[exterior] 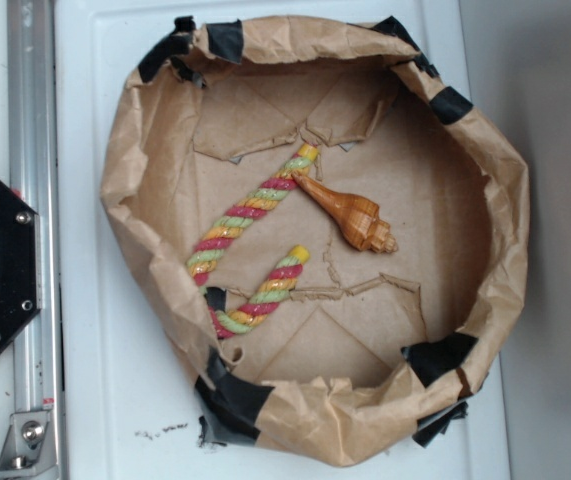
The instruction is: Grab the shell.
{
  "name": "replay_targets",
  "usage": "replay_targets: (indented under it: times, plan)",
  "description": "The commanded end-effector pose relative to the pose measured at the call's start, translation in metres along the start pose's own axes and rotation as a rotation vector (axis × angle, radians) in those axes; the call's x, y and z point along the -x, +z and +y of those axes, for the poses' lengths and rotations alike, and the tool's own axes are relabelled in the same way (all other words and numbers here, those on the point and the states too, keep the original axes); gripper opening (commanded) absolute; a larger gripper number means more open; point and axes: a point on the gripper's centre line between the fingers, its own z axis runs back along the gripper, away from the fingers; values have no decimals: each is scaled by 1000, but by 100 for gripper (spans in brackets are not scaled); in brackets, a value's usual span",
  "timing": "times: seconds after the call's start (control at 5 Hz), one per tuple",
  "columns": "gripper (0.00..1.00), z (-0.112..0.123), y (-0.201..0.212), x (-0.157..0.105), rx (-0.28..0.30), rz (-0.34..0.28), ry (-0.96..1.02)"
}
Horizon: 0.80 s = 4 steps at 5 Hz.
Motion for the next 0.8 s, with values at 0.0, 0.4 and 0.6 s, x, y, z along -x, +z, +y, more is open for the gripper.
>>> replay_targets:
  times: [0.0,0.4,0.6]
  plan:
    - [100,0,0,0,0,0,0]
    - [100,43,-57,-102,-30,-152,-162]
    - [100,50,-90,-143,-43,-173,-240]
